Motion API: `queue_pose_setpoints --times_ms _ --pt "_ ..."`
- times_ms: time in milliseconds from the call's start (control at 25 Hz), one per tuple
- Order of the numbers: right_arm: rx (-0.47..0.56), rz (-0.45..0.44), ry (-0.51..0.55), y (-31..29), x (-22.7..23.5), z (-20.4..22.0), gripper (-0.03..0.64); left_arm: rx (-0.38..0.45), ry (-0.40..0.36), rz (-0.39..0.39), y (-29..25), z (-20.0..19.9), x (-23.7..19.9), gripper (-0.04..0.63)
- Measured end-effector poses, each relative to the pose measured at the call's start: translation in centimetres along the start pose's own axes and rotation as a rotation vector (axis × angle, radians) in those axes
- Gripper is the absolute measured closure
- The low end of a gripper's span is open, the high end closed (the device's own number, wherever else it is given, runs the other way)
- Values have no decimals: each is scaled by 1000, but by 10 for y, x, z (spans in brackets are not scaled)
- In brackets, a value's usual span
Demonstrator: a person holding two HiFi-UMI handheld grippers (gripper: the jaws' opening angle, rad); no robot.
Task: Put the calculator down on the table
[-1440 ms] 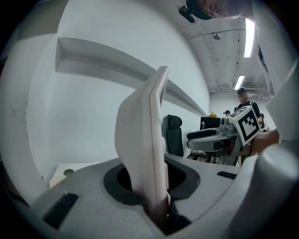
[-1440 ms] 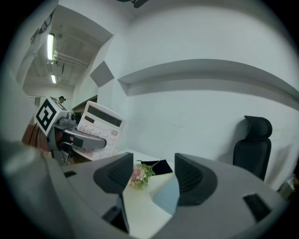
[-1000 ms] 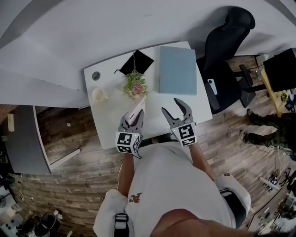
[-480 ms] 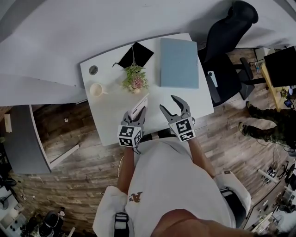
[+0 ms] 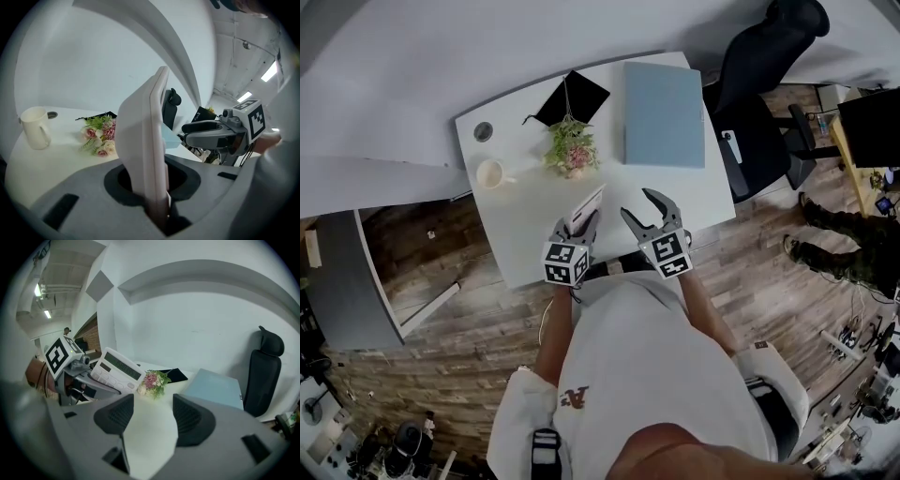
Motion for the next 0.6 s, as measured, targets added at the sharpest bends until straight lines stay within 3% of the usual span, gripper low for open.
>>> queue_pose_setpoints --times_ms 600 --pt "-135 -55 63 -18 -9 35 351 -101 106 30 -23 38 -11 506"
Point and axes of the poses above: the fingertips, and each gripper's own axes: y backward along the fingers, x to its right, z out of its underside, the point moved 5 cm from there along y, backward along the fingers, and after that the axes turned 9 degrees about z, right-handed, at the moved point
